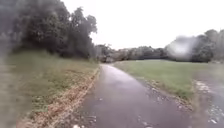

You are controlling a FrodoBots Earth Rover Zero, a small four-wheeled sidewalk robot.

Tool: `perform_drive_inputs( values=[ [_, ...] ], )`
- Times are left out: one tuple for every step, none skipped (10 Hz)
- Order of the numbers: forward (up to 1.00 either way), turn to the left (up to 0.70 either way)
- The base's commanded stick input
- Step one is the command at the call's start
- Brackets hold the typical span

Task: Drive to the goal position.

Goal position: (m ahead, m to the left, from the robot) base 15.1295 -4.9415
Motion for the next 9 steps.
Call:
perform_drive_inputs(
  values=[
    [0.7,0.0],
    [0.7,0.0],
    [0.7,0.0],
    [0.7,0.0],
    [0.7,0.0],
    [0.7,0.0],
    [0.7,0.0],
    [0.7,0.0],
    [0.7,0.0]
  ],
)
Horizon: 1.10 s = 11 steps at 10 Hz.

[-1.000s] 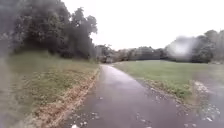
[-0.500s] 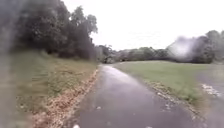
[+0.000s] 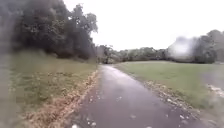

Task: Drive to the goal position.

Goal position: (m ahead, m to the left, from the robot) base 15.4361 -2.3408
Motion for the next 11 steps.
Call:
perform_drive_inputs(
  values=[
    [0.7,0.0],
    [0.7,0.0],
    [0.7,0.0],
    [0.7,0.0],
    [0.7,0.0],
    [0.7,0.0],
    [0.7,0.0],
    [0.7,0.0],
    [0.7,0.0],
    [0.7,0.0],
    [0.7,0.0]
  ],
)
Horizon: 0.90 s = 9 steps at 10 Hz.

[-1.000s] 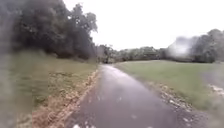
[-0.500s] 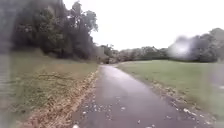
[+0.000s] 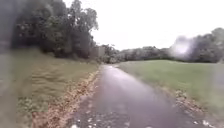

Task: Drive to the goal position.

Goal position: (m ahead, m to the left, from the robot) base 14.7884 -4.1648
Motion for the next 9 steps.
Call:
perform_drive_inputs(
  values=[
    [0.7,0.0],
    [0.7,0.0],
    [0.7,0.0],
    [0.7,0.0],
    [0.7,0.0],
    [0.7,0.0],
    [0.7,0.0],
    [0.7,0.0],
    [0.7,0.0]
  ],
)
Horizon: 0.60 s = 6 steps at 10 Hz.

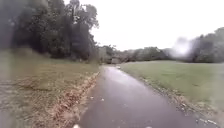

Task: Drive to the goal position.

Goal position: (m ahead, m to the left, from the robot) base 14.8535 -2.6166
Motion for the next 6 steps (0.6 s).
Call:
perform_drive_inputs(
  values=[
    [0.7,-0.01],
    [0.7,-0.03],
    [0.7,-0.12],
    [0.7,-0.14],
    [0.7,-0.17],
    [0.7,-0.19]
  ],
)
